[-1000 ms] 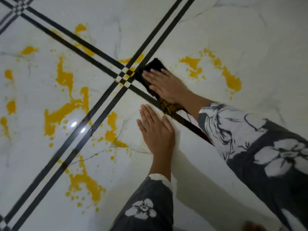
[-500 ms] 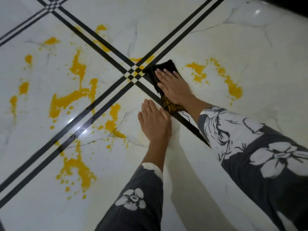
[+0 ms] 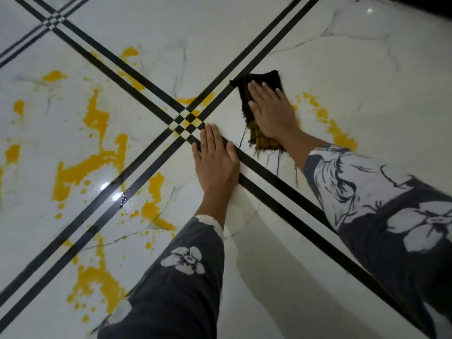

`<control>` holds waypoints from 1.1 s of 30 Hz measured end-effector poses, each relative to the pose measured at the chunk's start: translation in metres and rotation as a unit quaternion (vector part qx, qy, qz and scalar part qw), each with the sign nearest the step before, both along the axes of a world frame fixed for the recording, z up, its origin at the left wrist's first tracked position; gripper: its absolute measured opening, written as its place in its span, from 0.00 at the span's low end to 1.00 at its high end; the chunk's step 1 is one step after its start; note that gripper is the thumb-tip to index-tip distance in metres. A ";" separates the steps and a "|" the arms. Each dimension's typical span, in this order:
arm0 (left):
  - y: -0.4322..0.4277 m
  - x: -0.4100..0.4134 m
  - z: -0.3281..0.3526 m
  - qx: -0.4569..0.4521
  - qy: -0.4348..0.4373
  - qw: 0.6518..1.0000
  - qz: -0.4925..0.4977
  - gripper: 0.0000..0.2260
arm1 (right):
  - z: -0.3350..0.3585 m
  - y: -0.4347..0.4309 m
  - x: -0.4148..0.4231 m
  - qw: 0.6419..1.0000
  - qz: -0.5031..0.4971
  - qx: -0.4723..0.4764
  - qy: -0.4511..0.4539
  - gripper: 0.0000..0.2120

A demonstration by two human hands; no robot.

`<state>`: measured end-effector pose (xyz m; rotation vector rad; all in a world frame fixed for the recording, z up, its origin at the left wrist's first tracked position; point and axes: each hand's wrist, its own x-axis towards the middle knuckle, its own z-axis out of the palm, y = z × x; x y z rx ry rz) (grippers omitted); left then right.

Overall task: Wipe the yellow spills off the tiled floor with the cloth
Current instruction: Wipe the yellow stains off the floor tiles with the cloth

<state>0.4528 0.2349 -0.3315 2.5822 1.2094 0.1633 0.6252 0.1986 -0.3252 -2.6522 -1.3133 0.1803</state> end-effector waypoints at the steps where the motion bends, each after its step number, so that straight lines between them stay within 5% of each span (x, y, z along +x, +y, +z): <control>1: 0.000 0.000 -0.001 0.002 0.002 1.000 0.001 0.25 | 0.000 0.000 -0.004 1.000 -0.028 0.003 0.005 0.24; 7: 0.000 -0.001 -0.002 0.005 -0.003 1.000 -0.001 0.25 | -0.001 -0.005 -0.018 0.992 0.126 -0.012 -0.020 0.23; 11: -0.001 0.000 -0.001 0.004 -0.006 1.000 -0.006 0.25 | 0.000 -0.001 -0.024 0.998 -0.060 0.016 0.012 0.24; 16: -0.002 0.003 0.002 -0.004 0.001 1.000 0.009 0.26 | -0.003 -0.014 -0.042 0.997 0.080 0.000 -0.015 0.24; 21: 0.000 0.058 0.007 -0.006 -0.008 0.995 -0.101 0.24 | -0.008 -0.018 0.007 0.999 -0.030 -0.002 -0.013 0.24; 33: 0.006 0.085 -0.001 0.001 0.017 0.995 -0.096 0.31 | -0.003 -0.026 0.054 0.990 -0.139 0.011 0.009 0.24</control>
